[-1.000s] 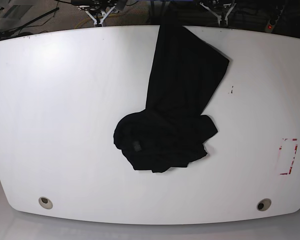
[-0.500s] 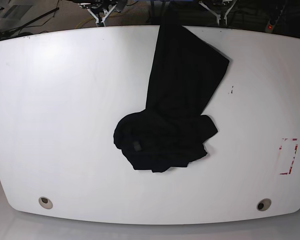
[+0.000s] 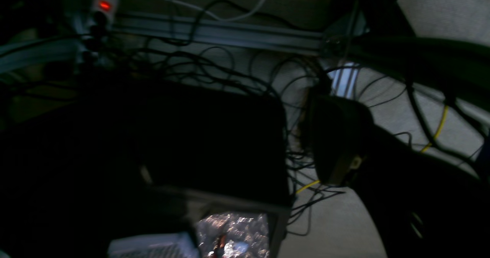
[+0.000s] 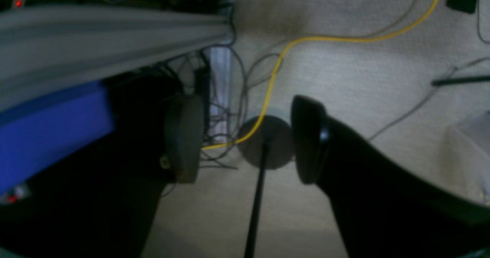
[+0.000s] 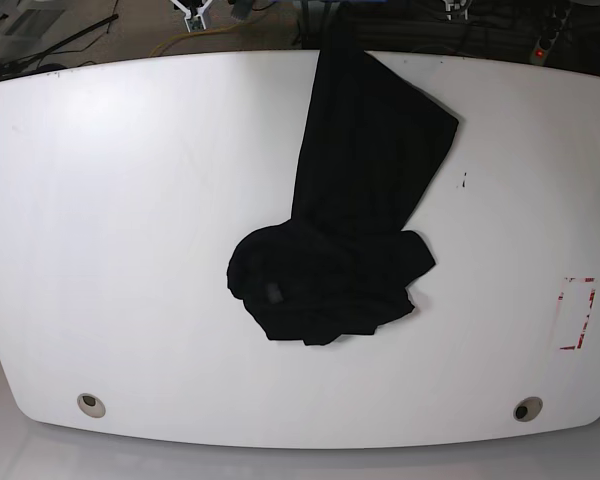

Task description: Fold the T-shirt properly

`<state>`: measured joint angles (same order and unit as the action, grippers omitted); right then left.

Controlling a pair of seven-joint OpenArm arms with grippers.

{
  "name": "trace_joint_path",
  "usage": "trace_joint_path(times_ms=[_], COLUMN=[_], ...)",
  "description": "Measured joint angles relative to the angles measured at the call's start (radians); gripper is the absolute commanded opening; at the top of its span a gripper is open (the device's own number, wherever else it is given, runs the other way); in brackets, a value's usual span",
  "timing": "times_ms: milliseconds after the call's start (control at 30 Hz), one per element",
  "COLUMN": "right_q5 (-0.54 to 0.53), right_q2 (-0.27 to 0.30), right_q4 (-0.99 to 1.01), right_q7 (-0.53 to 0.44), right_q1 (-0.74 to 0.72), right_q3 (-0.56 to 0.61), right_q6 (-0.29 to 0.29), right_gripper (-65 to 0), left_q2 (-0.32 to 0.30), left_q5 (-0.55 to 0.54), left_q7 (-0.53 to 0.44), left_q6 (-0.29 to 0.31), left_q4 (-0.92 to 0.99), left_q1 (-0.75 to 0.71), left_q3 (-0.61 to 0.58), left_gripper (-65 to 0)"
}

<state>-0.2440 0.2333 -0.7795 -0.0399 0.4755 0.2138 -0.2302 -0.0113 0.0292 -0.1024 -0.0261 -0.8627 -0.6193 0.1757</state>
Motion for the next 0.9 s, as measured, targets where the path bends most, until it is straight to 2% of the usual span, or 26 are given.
trace_joint_path(times_ms=[67,133,200,333,400,600,800,900], right_q5=[-0.006,-0.001,-0.002,0.001,0.012,0.001,0.002,0.000], right_q2=[0.011,0.018,0.029,0.048,0.049,0.080,0.077,0.081], right_q4=[-0.076,-0.169,-0.240,-0.429,-0.519,-0.766,-0.933,-1.031], right_q7=[-0.002,0.037,0.038,0.057,0.122,0.132,0.142,0.139], right_q1=[0.065,0.117,0.180,0.293,0.337,0.492,0.626,0.690], right_q3=[0.003,-0.025,-0.069,-0.150,-0.180,-0.208,-0.249,-0.267], right_q6=[-0.020,-0.013,-0.014,-0.013,-0.009,-0.019,-0.027,-0.013], right_gripper=[-30.6,-30.6,-30.6,-30.6,-30.6,-30.6,-30.6,-30.6], left_q2=[0.000,0.001,0.002,-0.006,-0.012,-0.034,-0.027,-0.026], left_q5=[-0.001,-0.002,-0.016,-0.109,-0.144,-0.208,-0.211,-0.212], left_q7=[-0.001,0.010,0.003,0.000,0.005,0.001,0.008,0.010], left_q6=[0.000,0.000,0.000,0.002,0.002,-0.001,0.003,0.001], left_q4=[-0.082,-0.177,-0.252,-0.432,-0.510,-0.760,-0.958,-1.049], left_q1=[-0.061,-0.132,-0.185,-0.312,-0.362,-0.526,-0.648,-0.672], left_q3=[0.000,0.000,0.000,-0.001,0.000,0.003,0.003,0.043], left_gripper=[-15.7,-15.7,-15.7,-15.7,-15.7,-15.7,-15.7,-15.7])
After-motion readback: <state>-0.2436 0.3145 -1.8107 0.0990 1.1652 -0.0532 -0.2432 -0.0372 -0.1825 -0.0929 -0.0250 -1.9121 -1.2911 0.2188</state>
